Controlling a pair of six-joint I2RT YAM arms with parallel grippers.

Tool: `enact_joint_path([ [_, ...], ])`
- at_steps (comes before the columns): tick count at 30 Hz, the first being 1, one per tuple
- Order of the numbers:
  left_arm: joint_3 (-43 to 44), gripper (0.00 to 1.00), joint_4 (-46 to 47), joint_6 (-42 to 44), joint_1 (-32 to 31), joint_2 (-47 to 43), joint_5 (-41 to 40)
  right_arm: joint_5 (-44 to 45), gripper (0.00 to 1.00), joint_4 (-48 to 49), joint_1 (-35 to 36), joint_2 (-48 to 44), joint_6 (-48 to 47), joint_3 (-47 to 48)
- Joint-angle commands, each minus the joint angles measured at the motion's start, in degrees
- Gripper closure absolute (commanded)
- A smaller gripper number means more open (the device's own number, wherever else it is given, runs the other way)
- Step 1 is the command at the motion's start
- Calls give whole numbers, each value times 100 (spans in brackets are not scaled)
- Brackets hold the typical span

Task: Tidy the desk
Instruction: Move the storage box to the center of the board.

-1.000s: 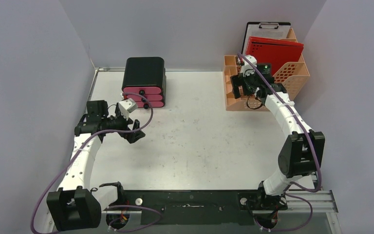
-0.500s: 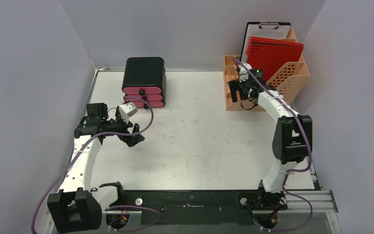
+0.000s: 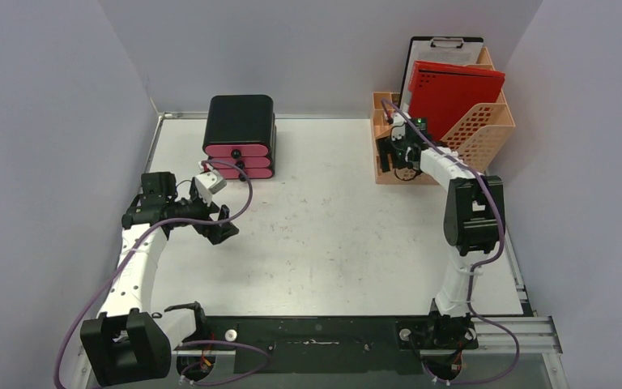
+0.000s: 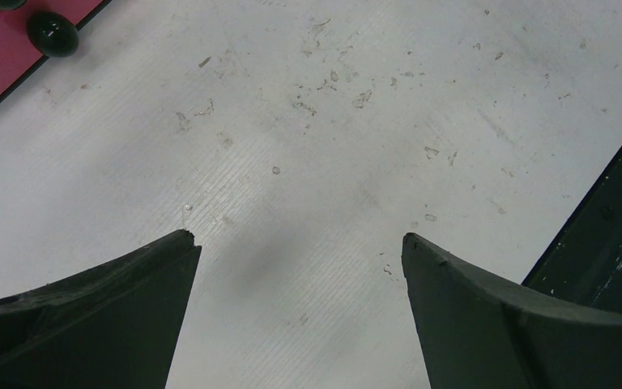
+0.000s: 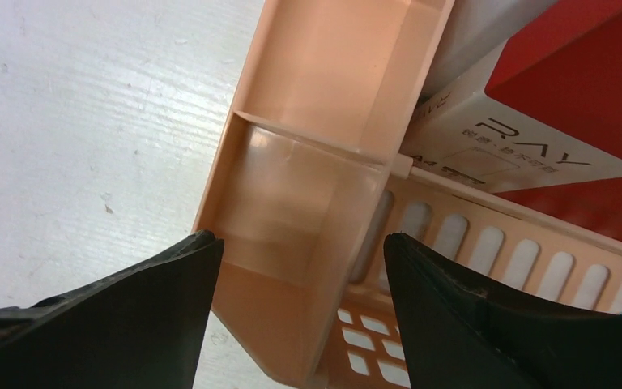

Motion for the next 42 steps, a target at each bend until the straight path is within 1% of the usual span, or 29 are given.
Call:
enact_joint_path([
  [1, 4, 4, -35, 115, 67, -27, 265, -66, 30, -30, 16, 129, 163, 482],
  [5, 23, 4, -64, 133, 82, 14, 278, -36, 56, -305, 7, 365, 126, 787],
  [10, 23, 4, -76, 144, 105, 19, 285, -158, 83, -833, 18, 478, -138, 1056],
  [12, 16, 4, -75, 146, 125, 15, 302, -308, 91, -1077, 25, 416, -375, 1031],
  [13, 15, 4, -75, 146, 127, 21, 308, -412, 92, -1184, 35, 355, -518, 983],
  [15, 15, 4, -75, 151, 128, 31, 325, -554, 95, -1423, 82, 221, -889, 863],
  [18, 36, 4, -95, 153, 125, 62, 345, -897, 95, -1857, 200, -43, -1570, 597],
  [21, 49, 4, -123, 164, 129, 70, 356, -1234, 95, -2438, 325, -351, -2443, 294],
  [27, 59, 4, -166, 191, 136, 51, 396, -1406, 95, -3585, 390, -855, -4343, -310],
  [32, 58, 4, -187, 214, 132, 38, 425, -1078, 94, -4244, 270, -1081, -5715, -665],
  [36, 67, 4, -207, 220, 136, 32, 445, -400, 92, -4439, 130, -1002, -6418, -646],
  [42, 56, 4, -216, 227, 161, 24, 479, 314, 91, -4374, -395, -271, -6636, 533],
])
